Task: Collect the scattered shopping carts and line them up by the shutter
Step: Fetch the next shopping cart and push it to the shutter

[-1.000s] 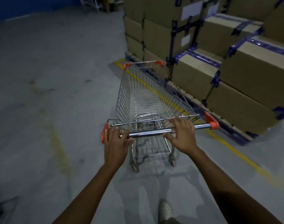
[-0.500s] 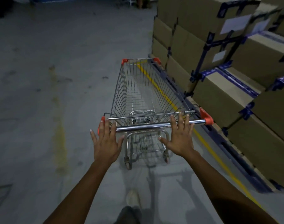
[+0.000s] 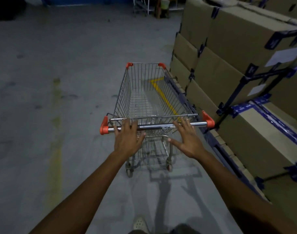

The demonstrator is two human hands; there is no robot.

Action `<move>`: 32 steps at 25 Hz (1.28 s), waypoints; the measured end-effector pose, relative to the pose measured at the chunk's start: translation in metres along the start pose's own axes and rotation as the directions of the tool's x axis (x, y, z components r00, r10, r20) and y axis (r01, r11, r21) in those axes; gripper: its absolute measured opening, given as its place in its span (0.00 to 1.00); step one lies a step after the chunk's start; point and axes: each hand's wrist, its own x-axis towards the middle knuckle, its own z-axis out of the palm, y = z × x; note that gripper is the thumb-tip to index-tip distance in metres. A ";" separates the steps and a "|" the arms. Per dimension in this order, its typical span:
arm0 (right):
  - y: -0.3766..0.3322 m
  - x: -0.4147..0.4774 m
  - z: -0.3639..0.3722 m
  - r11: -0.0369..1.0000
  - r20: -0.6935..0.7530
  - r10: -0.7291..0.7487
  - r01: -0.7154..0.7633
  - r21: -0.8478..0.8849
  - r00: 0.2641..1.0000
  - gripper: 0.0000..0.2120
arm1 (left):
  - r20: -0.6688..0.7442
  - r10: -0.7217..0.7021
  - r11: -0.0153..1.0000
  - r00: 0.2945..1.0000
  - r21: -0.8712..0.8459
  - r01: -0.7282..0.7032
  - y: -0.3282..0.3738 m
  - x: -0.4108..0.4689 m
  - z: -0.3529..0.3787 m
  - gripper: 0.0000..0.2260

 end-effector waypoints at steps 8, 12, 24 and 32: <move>0.041 0.220 0.004 0.965 -0.012 -0.051 0.046 -0.258 0.999 0.47 | -0.006 0.090 0.980 0.996 0.181 -0.088 -0.058 0.199 0.050 0.39; 0.062 0.364 -0.006 0.956 0.001 -0.096 0.093 -0.280 0.995 0.45 | 0.026 0.023 0.979 0.999 0.204 -0.028 -0.082 0.335 0.067 0.40; 0.094 0.790 -0.044 0.927 0.058 -0.197 0.205 -0.315 0.979 0.31 | 0.040 -0.117 0.984 0.992 0.137 0.111 -0.157 0.710 0.082 0.32; 0.087 1.049 -0.035 0.876 -0.008 -0.007 0.002 -0.482 1.000 0.13 | 0.204 -0.183 0.956 0.962 0.265 0.125 -0.236 0.984 0.104 0.15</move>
